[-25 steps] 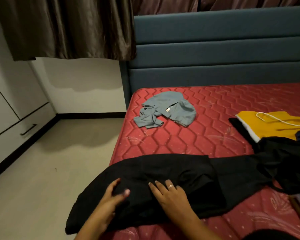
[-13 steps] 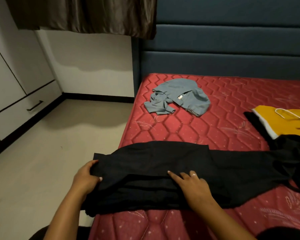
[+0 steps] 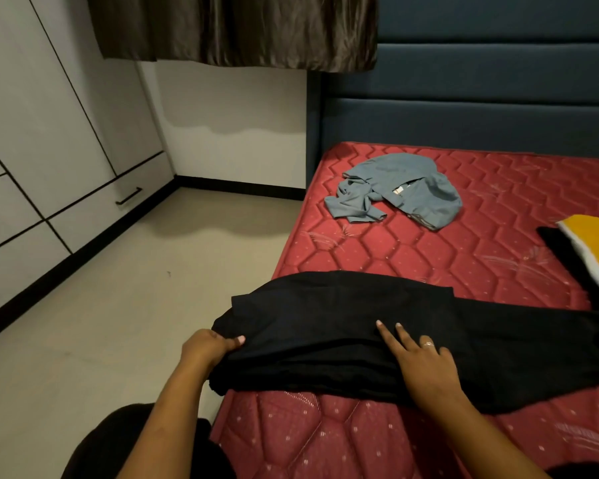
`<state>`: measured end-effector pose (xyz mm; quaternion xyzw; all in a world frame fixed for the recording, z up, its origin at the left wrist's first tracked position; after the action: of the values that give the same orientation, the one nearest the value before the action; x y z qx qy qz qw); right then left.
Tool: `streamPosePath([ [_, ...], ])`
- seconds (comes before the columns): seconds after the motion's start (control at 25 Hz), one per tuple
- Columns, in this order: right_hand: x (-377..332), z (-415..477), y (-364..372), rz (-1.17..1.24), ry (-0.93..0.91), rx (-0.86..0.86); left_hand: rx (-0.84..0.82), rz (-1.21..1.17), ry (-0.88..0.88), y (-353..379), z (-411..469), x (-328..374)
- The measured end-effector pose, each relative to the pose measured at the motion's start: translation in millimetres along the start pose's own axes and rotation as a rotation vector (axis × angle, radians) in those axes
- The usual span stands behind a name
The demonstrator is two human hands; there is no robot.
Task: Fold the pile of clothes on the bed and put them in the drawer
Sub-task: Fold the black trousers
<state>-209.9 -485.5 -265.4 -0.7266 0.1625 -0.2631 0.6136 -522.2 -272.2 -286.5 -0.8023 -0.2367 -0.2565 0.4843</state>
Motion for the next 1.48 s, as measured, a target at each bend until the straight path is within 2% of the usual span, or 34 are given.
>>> streamPosePath([
  [0.16,3,-1,-1,-0.014,0.031,0.023,-0.034,0.126,-0.002,0,4,-3],
  [0.24,7,0,0,-0.015,0.059,0.022,-0.041,0.224,0.052,3,4,3],
  [0.4,8,0,3,-0.038,0.066,-0.008,0.138,0.268,0.141,-7,-1,15],
  [0.56,9,1,5,-0.066,0.077,-0.030,-0.080,0.404,0.134,25,4,9],
  [0.64,9,1,5,-0.071,0.084,-0.044,-0.082,0.357,0.173,27,5,14],
  [0.68,10,0,5,-0.070,0.091,-0.049,-0.024,0.305,0.210,21,4,21],
  [0.8,19,1,6,-0.056,0.129,-0.062,0.320,-0.081,0.348,-27,-5,43],
  [0.88,29,0,9,-0.058,0.166,-0.103,0.400,-0.259,0.368,-44,-12,44],
  [0.96,38,-2,13,-0.067,0.194,-0.168,0.332,-0.192,0.363,-41,-13,43],
  [1.08,57,-2,17,-0.065,0.258,-0.255,0.096,-0.010,0.425,-16,-5,42],
  [1.2,77,-6,20,-0.056,0.352,-0.356,-0.123,0.021,0.376,13,2,34],
  [1.28,76,-9,18,-0.071,0.374,-0.352,-0.117,0.030,0.340,19,3,29],
  [1.36,63,-9,7,-0.076,0.343,-0.286,0.001,0.037,0.347,13,4,31],
  [1.48,12,-11,-12,0.021,0.116,-0.174,0.055,-0.125,0.339,12,2,35],
])
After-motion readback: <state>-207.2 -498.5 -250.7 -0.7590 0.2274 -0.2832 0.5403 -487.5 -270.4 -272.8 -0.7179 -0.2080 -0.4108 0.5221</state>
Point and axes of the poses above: each hand's wrist, its own z-axis towards the middle knuckle, its own y-axis out of the palm, x = y × z, the point moved 10 cm from there along z, towards the middle knuckle, and after that the axes turned 8 degrees about y, right-handed, at the moved point
